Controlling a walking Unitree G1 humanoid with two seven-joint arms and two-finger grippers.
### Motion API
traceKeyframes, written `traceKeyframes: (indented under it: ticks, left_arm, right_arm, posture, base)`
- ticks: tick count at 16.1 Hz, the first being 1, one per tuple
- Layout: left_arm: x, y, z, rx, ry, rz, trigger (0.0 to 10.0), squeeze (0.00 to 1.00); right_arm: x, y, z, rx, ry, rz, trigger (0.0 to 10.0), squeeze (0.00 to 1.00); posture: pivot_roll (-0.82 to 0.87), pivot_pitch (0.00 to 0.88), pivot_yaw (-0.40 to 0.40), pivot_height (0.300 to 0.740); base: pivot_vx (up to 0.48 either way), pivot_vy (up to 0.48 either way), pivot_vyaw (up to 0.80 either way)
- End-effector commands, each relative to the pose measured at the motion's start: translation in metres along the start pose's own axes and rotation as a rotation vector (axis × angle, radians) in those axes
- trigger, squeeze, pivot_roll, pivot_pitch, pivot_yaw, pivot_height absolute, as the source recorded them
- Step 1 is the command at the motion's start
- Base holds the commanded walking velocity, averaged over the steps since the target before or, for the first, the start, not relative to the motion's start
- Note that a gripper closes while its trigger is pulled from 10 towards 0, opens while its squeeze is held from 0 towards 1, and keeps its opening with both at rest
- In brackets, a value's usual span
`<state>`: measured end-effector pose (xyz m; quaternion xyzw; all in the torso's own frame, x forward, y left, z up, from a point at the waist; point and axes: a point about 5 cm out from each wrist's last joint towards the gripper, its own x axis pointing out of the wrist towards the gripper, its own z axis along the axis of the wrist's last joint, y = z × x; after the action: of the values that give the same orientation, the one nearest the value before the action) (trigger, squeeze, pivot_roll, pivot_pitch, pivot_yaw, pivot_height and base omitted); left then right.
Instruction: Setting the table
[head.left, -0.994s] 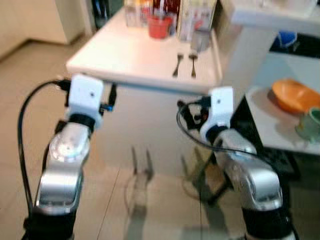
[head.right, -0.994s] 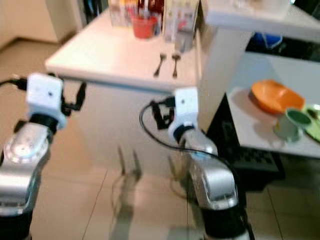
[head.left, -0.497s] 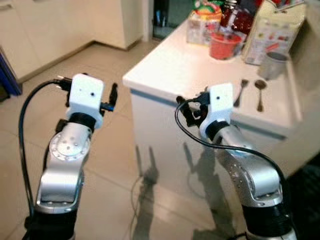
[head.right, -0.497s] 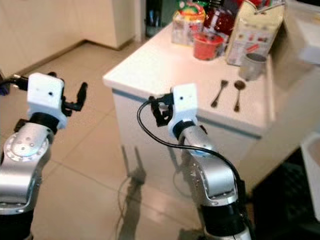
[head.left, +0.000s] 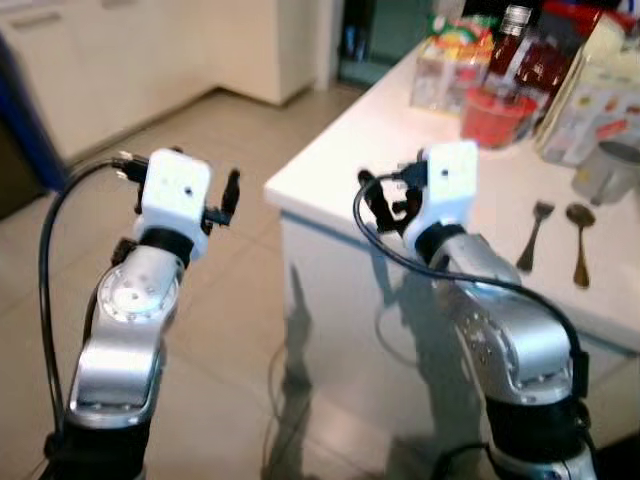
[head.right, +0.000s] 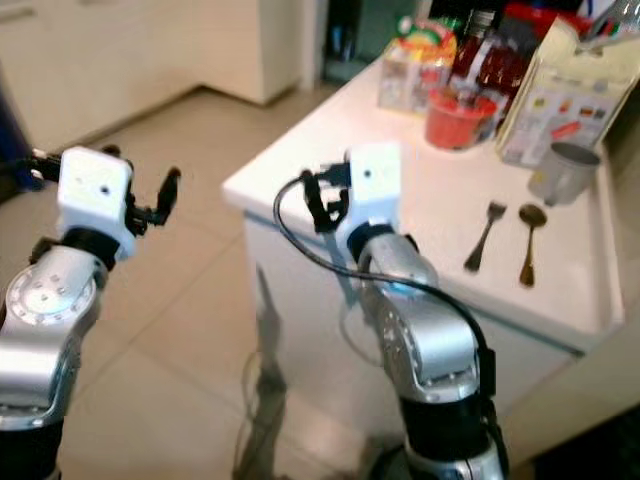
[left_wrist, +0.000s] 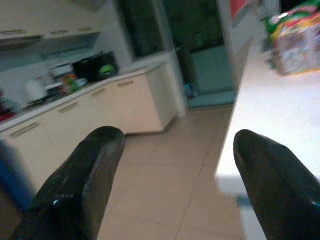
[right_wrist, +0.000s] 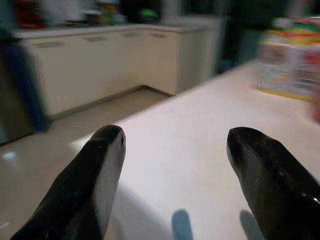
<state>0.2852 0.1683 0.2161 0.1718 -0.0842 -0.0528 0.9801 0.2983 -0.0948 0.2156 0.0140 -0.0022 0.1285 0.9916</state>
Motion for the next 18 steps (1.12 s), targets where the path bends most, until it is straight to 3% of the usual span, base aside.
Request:
traceKeyframes:
  ticks: [1, 4, 7, 10, 12, 13, 18]
  left_arm:
    - [0.002, -0.014, 0.009, -0.018, -0.041, -0.07, 10.0, 0.0]
    - [-0.002, -0.019, 0.007, -0.084, -0.025, -0.115, 10.0, 0.0]
    - [-0.001, -0.015, 0.005, -0.066, -0.027, -0.097, 10.0, 0.0]
    - [-0.002, -0.015, 0.006, -0.061, -0.028, -0.104, 10.0, 0.0]
    - [-0.002, -0.017, 0.007, -0.049, -0.032, -0.133, 10.0, 0.0]
    - [-0.001, -0.02, 0.008, -0.046, -0.041, -0.164, 10.0, 0.0]
    - [-0.002, -0.024, 0.01, -0.054, -0.047, -0.208, 10.0, 0.0]
  right_arm:
    - [-0.005, -0.021, 0.003, -0.004, 0.007, -0.116, 10.0, 0.0]
    - [-0.015, -0.027, 0.015, -0.026, -0.016, -0.204, 10.0, 0.0]
    - [-0.018, -0.029, 0.015, -0.047, -0.051, -0.213, 10.0, 0.0]
    - [-0.019, -0.033, 0.015, -0.075, -0.008, -0.272, 10.0, 0.0]
    - [-0.013, -0.038, 0.01, -0.065, 0.079, -0.289, 10.0, 0.0]
    - [-0.005, -0.043, 0.002, -0.024, 0.141, -0.287, 10.0, 1.0]
    - [0.026, -0.066, -0.006, 0.016, 0.24, -0.33, 10.0, 1.0]
  posture:
    - [0.04, 0.0, -0.021, 0.74]
    - [0.03, 0.0, -0.015, 0.74]
    - [0.04, 0.0, -0.019, 0.74]
    - [0.04, 0.0, -0.02, 0.74]
    - [0.04, 0.0, -0.02, 0.74]
    - [0.03, 0.0, -0.015, 0.74]
    - [0.04, 0.0, -0.022, 0.74]
  base:
    - [0.416, 0.0, -0.8]
    - [0.14, 0.0, -0.27]
    - [0.0, 0.0, 0.0]
    - [0.0, 0.0, 0.0]
    - [0.0, 0.0, 0.0]
    - [0.0, 0.0, 0.0]
    - [0.0, 0.0, 0.0]
